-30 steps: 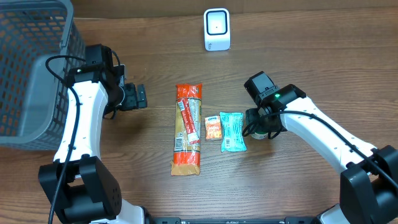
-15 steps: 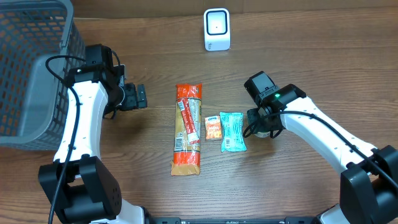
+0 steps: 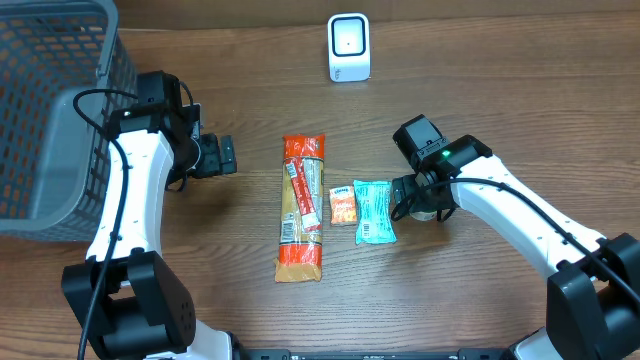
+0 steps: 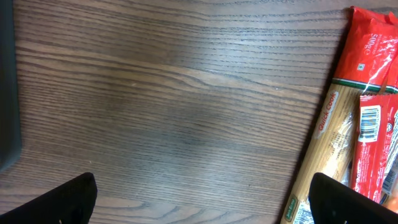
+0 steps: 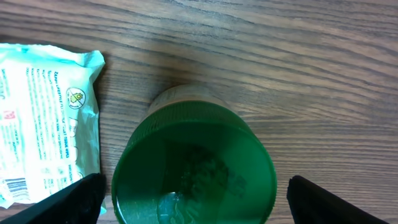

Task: Scan the item barcode
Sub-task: 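Lower the right gripper and grasp the green-lid jar, then lift the jar and carry it to the white barcode scanner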

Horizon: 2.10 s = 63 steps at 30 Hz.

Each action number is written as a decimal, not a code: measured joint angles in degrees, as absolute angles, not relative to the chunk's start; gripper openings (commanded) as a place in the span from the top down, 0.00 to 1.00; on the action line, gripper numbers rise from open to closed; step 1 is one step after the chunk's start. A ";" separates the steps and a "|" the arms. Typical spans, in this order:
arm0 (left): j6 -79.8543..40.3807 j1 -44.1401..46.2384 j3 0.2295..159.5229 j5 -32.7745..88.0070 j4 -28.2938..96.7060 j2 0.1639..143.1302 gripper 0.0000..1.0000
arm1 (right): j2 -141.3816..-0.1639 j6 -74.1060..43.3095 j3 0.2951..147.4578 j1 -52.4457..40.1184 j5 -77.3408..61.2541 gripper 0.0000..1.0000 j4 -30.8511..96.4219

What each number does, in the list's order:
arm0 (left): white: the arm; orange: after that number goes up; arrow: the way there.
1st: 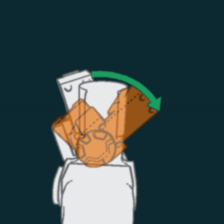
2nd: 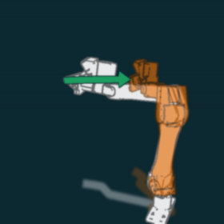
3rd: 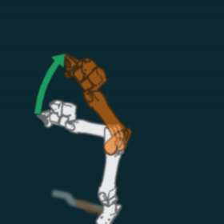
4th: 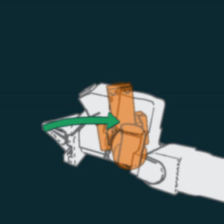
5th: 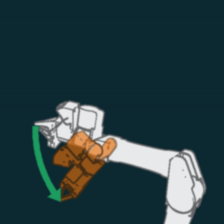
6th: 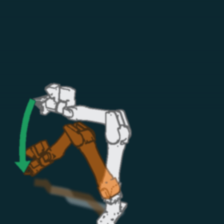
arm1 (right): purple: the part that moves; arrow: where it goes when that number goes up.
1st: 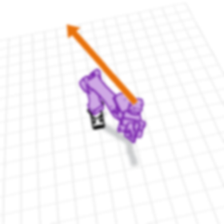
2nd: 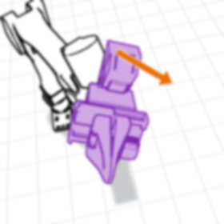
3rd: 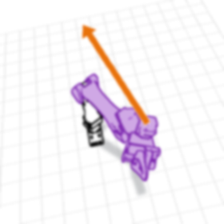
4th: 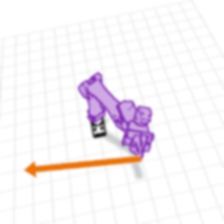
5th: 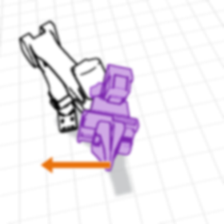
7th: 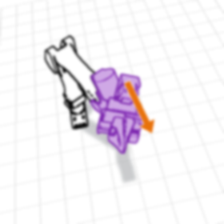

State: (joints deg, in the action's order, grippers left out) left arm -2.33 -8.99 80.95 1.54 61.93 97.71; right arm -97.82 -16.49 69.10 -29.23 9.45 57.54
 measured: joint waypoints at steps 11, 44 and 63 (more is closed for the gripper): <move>-2.33 -8.99 80.95 1.54 61.93 97.71 0.00 | -97.89 -16.80 65.47 -29.23 9.45 0.04 50.92; -2.33 -8.99 80.95 1.54 61.93 97.71 0.00 | -97.95 -16.97 58.26 -29.23 11.88 0.18 41.25; -2.33 -8.99 80.95 1.54 61.93 97.71 0.00 | -97.93 -17.34 58.28 -29.23 12.25 0.45 40.01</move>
State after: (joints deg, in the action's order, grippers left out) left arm -2.33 -8.99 80.95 1.54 61.93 97.71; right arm -97.93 -17.34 58.28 -29.23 12.25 40.01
